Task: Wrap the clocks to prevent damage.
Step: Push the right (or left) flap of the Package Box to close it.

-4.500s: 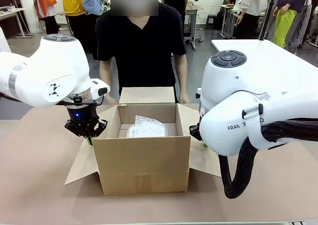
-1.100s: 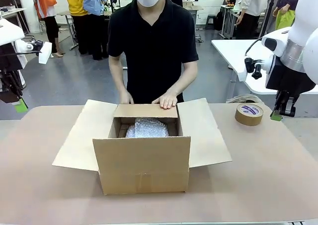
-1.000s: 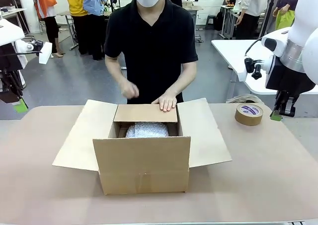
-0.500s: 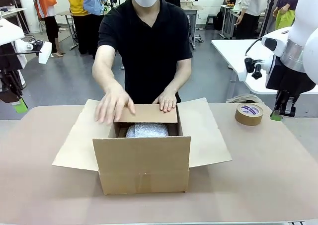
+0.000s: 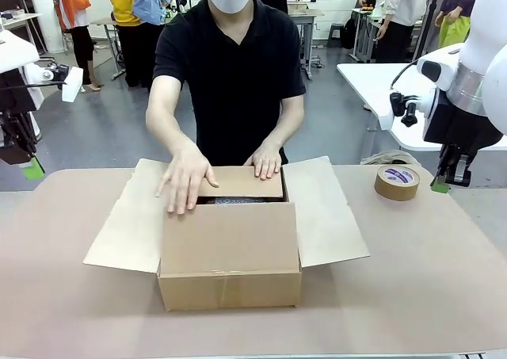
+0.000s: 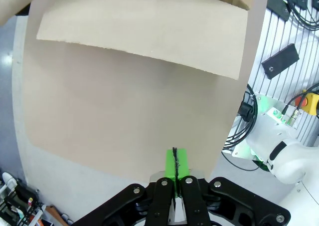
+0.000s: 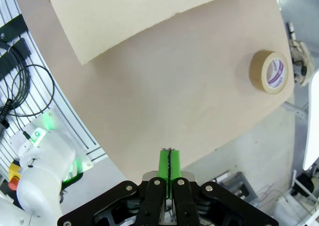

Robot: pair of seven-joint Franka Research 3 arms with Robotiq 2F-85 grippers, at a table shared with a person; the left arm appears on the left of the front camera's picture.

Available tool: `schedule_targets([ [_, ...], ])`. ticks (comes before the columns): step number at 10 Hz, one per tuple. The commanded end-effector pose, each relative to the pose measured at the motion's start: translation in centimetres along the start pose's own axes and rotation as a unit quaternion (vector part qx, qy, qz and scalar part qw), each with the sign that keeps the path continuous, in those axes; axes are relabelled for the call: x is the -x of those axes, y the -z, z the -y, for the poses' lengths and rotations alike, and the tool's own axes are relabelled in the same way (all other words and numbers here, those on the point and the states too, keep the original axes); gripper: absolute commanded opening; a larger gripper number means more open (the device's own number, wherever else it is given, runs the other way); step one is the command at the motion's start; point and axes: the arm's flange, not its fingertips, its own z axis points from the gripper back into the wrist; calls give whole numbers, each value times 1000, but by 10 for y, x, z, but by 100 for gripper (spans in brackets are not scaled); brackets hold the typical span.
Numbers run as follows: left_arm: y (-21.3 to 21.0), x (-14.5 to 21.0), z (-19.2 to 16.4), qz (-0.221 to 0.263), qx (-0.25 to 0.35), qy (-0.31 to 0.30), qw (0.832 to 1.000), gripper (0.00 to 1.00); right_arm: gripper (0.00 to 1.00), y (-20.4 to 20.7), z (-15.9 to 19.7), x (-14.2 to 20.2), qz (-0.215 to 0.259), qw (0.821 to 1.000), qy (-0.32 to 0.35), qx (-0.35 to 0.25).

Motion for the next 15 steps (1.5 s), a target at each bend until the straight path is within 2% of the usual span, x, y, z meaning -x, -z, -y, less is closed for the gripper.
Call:
schedule_targets([
  [1, -1, 1, -1, -2, -6, -2, 1000, 0, 1, 0, 1, 0, 0, 1000, -1, 3],
  [10, -1, 1, -1, -2, -6, -2, 1000, 0, 1, 0, 0, 0, 0, 1000, 0, 0],
  [11, -1, 1, -1, -2, -6, -2, 1000, 0, 1, 24, 21, 13, 108, 989, -87, -52],
  [12, -1, 1, -1, -2, -6, -2, 1000, 0, 1, 43, 38, 18, 169, 971, -139, -97],
  [14, -1, 1, -1, -2, -6, -2, 1000, 0, 1, 107, 73, 34, 298, 921, -183, -170],
  [15, -1, 1, -1, -2, -6, -2, 1000, 0, 1, 129, 85, 38, 351, 902, -188, -167],
])
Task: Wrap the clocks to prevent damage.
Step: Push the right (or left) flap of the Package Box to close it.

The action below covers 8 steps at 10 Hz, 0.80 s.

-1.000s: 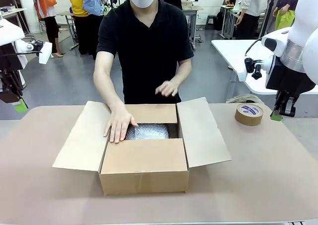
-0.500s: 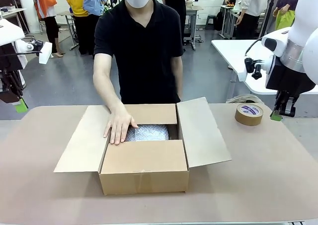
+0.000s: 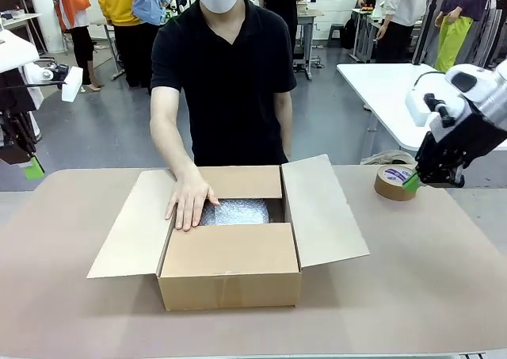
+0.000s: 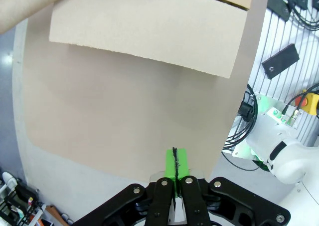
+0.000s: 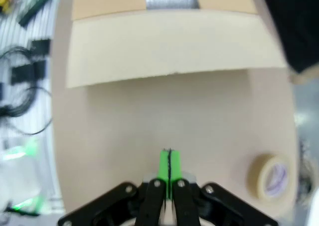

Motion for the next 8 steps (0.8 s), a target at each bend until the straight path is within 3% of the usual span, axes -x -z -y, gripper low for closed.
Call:
schedule_targets([
  [1, 0, 1, -1, -2, -5, -1, 1000, 0, 1, 39, 13, 28, 128, 989, -44, -64],
  [4, 0, 1, -1, -2, -5, -1, 1000, 0, 1, 76, 9, 46, 173, 983, -23, -61],
  [5, 0, 1, -1, -2, -5, -1, 1000, 0, 1, 78, 5, 48, 174, 983, -9, -51],
  [6, 0, 1, -1, -2, -5, -1, 1000, 0, 1, 77, -1, 48, 139, 990, 13, -34],
  [7, 0, 1, -1, -2, -5, -1, 1000, 0, 1, 73, 7, 47, 183, 981, -19, -54],
  [8, 0, 1, -1, -2, -5, -1, 1000, 0, 1, 73, 7, 47, 183, 981, -19, -54],
])
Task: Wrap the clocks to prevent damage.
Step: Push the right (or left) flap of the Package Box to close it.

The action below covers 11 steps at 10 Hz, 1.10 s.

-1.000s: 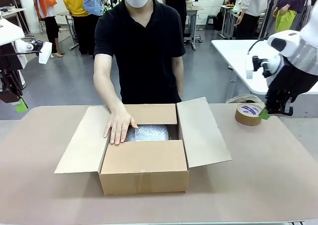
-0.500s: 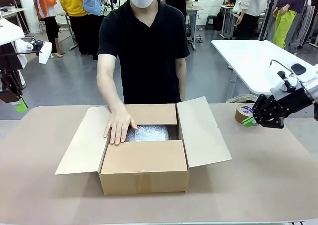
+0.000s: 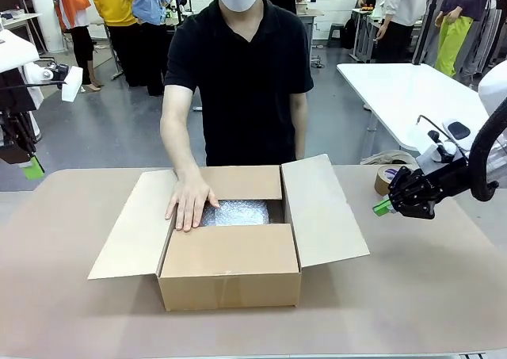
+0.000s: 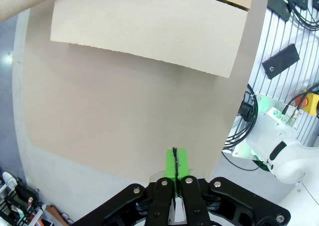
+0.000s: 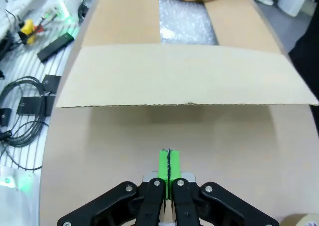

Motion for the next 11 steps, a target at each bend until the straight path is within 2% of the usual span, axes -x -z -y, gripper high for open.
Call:
schedule_targets([
  [1, 0, 1, -1, -2, -5, -1, 1000, 0, 1, -5, 1, -1, 16, 1000, -20, 0],
  [4, 0, 1, -1, -2, -5, -1, 1000, 0, 1, -5, 1, -1, 16, 1000, -20, 0],
  [5, 0, 1, -1, -2, -5, -1, 1000, 0, 1, -7, -3, -4, 2, 1000, -10, -5],
  [6, 0, 1, -1, -2, -5, -1, 1000, 0, 1, 9, 4, 4, 25, 999, -14, 25],
  [7, 0, 1, -1, -2, -5, -1, 1000, 0, 1, 22, 5, 9, 28, 999, -25, 38],
  [9, 0, 1, -1, -2, -5, -1, 1000, 0, 1, 55, 7, 19, 39, 998, -35, 34],
  [11, 0, 1, -1, -2, -5, -1, 1000, 0, 1, 81, 9, 24, 12, 999, -37, 15],
])
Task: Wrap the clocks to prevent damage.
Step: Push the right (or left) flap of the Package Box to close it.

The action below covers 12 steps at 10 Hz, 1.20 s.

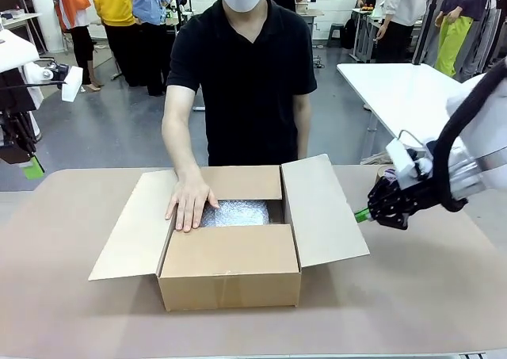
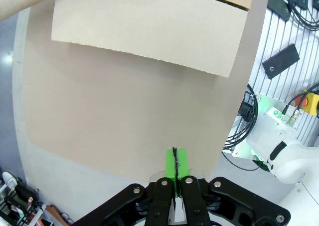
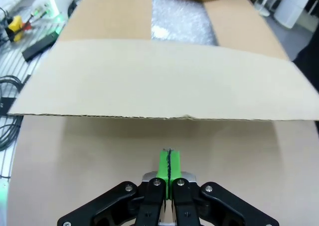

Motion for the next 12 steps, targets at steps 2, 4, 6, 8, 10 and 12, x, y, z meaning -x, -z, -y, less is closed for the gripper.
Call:
schedule_targets([
  [2, 0, 1, -1, -1, -5, -1, 1000, 0, 1, 28, 2, 10, 9, 1000, -3, 0],
  [4, 0, 1, -1, -1, -5, -1, 1000, 0, 1, 31, 2, 2, 82, 997, 6, 3],
  [6, 0, 1, -1, -1, -5, -1, 1000, 0, 1, 28, -3, -10, 145, 989, -4, 17],
  [8, 0, 1, -1, -1, -5, -1, 1000, 0, 1, 36, -6, -17, 212, 977, 3, 7],
  [10, 0, 1, -1, -1, -5, -1, 1000, 0, 1, 51, -3, -24, 260, 965, 12, -22],
  [12, 0, 1, -1, -1, -5, -1, 1000, 0, 1, 73, 0, -36, 266, 964, 2, -24],
])
